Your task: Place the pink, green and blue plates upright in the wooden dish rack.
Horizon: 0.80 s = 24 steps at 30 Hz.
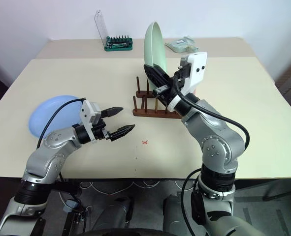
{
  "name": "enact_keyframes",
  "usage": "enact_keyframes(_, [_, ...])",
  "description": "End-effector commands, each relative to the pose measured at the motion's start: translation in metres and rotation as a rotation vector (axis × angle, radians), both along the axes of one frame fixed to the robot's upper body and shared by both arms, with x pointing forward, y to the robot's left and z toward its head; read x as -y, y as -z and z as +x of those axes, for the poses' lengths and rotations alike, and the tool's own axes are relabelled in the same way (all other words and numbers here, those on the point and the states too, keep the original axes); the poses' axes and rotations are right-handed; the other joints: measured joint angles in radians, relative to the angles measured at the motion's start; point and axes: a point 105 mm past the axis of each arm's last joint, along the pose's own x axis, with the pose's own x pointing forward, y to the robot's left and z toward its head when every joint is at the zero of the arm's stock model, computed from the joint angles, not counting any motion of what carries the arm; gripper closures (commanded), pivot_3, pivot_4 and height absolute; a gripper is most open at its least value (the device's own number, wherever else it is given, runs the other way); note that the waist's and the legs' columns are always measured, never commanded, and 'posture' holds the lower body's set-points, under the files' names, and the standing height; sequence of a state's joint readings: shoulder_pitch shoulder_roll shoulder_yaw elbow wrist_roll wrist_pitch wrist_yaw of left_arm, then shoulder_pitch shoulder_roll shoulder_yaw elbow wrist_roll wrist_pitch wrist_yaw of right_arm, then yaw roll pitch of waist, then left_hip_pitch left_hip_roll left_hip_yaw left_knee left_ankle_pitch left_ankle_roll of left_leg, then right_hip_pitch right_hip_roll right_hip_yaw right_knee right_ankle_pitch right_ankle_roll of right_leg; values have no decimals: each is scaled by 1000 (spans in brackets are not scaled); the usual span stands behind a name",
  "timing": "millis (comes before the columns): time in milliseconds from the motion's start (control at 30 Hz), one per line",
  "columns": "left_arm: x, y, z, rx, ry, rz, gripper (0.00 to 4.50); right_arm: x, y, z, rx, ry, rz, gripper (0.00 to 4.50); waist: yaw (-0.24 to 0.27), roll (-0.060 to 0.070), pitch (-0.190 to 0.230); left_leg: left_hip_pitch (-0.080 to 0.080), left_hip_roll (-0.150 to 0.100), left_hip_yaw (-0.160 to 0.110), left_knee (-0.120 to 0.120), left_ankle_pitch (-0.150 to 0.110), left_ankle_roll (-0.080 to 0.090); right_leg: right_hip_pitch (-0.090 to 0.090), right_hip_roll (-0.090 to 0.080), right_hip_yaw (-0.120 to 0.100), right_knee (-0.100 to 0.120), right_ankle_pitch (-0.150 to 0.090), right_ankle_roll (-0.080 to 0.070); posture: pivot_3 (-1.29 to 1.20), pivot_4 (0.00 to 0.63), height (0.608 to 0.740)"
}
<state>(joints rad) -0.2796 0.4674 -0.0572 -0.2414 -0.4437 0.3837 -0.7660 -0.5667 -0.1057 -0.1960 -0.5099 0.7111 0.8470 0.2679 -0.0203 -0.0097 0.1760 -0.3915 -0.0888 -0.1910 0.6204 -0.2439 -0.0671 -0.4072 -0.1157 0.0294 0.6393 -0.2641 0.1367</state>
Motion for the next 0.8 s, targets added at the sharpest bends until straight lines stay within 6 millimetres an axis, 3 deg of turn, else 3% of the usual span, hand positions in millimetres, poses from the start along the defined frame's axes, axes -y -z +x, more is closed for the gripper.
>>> enact_keyframes(33, [-2, -5, -5, 38, 4, -9, 28, 3, -9, 0, -10, -24, 74, 4500, 0, 0, 0, 0, 0, 0, 0, 0, 0, 0, 0, 0, 0, 0, 0, 0, 150, 740])
enact_keyframes(367, [-3, 6, -3, 41, -5, -7, 28, 18, 8, 24, -175, 44, 154, 4500, 0, 0, 0, 0, 0, 0, 0, 0, 0, 0, 0, 0, 0, 0, 0, 0, 150, 740])
enact_keyframes(533, [-1, 6, -1, 48, 0, -7, 28, 20, 19, 36, -282, 62, 168, 4500, 0, 1, 0, 0, 0, 0, 0, 0, 0, 0, 0, 0, 0, 0, 0, 0, 150, 740])
enact_keyframes(700, [1, -1, -1, 59, -2, -9, 28, 24, 16, 40, -313, 72, 213, 4500, 0, 1, 0, 0, 0, 0, 0, 0, 0, 0, 0, 0, 0, 0, 0, 0, 150, 740])
enact_keyframes(800, [1, -2, -2, 60, -5, -9, 0, 24, 16, 39, -318, 72, 209, 3604, 0, 1, 0, 0, 0, 0, 0, 0, 0, 0, 0, 0, 0, 0, 0, 0, 150, 740])
